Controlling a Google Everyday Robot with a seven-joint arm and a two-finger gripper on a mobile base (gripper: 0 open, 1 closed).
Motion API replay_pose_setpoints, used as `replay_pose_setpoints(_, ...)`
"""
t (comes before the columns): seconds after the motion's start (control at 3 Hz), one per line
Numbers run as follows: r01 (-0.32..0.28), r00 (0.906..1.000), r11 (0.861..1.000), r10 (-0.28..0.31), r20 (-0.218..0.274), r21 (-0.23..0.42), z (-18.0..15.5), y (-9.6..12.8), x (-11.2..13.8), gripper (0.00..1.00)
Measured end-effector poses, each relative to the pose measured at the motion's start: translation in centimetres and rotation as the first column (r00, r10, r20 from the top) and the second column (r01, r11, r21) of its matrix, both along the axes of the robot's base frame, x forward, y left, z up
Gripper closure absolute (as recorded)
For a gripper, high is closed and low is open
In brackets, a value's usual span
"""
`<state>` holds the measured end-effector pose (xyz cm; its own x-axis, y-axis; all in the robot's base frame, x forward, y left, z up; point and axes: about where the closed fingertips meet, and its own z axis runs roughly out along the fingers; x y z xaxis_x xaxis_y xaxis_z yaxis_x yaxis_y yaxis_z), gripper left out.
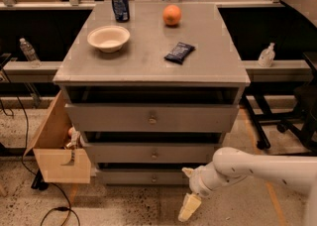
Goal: Open bottom drawer
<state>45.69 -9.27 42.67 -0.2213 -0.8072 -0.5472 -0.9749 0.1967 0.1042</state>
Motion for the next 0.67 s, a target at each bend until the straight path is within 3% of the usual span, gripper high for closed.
replay_pose_setpoints(0.67, 0.023, 0.9997, 0.998, -0.022, 0.011, -0.064, -7.3, -2.4, 1.3, 0.00)
